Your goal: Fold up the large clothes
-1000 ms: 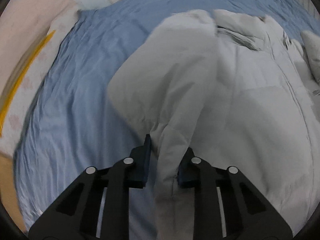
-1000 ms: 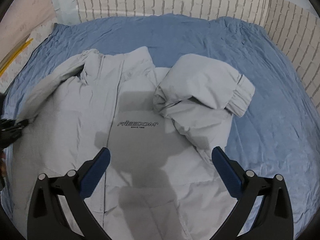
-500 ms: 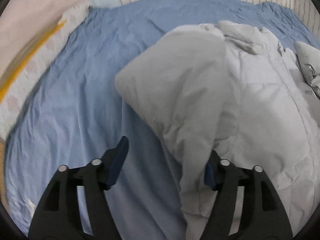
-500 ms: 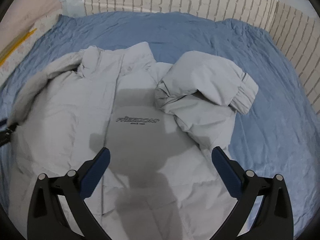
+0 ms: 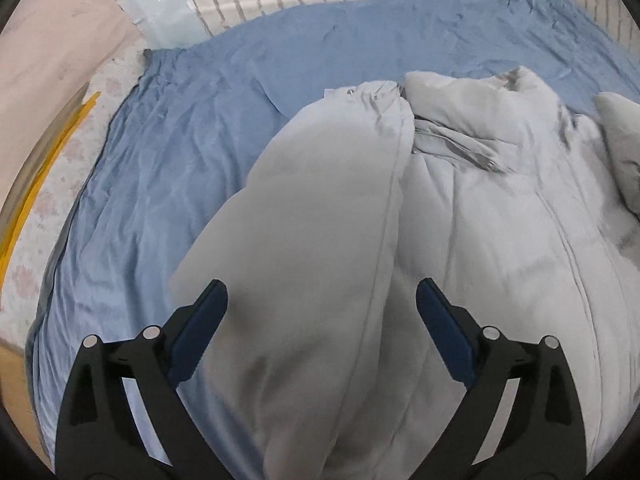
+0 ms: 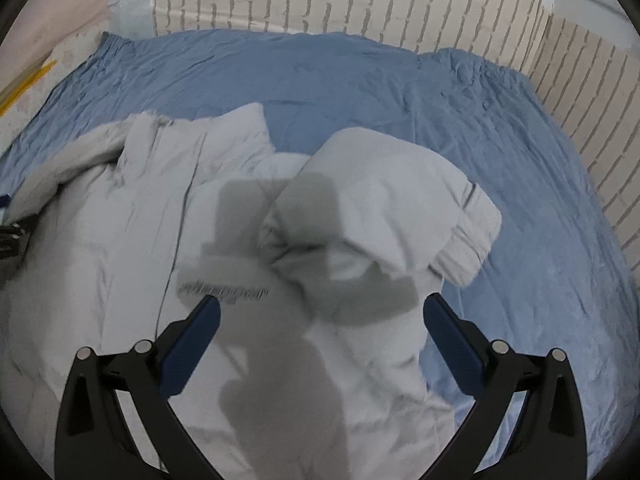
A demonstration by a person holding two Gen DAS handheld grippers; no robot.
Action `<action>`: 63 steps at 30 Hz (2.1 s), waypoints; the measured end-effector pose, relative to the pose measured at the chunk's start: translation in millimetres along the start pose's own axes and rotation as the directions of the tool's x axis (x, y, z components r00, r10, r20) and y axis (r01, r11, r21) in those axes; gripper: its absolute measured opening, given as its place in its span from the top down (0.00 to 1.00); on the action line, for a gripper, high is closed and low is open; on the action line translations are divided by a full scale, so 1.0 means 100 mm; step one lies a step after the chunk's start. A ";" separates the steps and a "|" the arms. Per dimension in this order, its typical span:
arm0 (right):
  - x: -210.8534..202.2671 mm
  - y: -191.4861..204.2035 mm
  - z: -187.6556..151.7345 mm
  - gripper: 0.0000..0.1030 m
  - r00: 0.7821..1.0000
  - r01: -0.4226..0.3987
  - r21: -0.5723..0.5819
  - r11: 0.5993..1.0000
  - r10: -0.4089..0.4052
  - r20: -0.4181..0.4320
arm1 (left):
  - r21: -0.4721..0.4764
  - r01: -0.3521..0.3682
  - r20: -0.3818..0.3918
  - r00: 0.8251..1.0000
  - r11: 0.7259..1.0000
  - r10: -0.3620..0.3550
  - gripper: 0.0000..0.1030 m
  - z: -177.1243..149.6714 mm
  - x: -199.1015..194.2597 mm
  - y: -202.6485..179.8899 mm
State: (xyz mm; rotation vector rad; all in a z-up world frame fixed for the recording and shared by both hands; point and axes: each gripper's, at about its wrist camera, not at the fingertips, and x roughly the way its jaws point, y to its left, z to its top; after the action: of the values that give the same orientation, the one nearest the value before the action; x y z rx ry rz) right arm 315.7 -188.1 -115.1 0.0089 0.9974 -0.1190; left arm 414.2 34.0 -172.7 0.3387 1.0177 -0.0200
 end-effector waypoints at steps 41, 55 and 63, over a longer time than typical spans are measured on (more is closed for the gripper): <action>-0.01 0.18 -0.40 0.02 0.981 -0.157 0.108 0.982 0.167 -0.098 | 0.140 0.155 0.123 0.977 0.978 -0.173 0.58 -1.30 -1.01 0.16; -0.01 0.80 -0.09 0.02 0.973 -0.221 -0.031 0.975 0.218 -0.078 | -0.081 0.109 0.213 0.973 0.991 -0.090 0.05 -1.18 -1.43 0.61; 0.37 1.16 0.18 0.02 0.946 -0.304 -0.018 0.953 0.299 -0.126 | -0.086 0.007 0.091 0.996 0.996 0.001 0.05 -1.08 -0.73 1.01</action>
State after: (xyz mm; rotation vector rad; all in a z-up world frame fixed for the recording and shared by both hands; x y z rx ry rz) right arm 362.8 -77.1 -141.8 0.1356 1.1086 0.1834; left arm 303.4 150.7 -136.6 0.2547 0.9261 0.0058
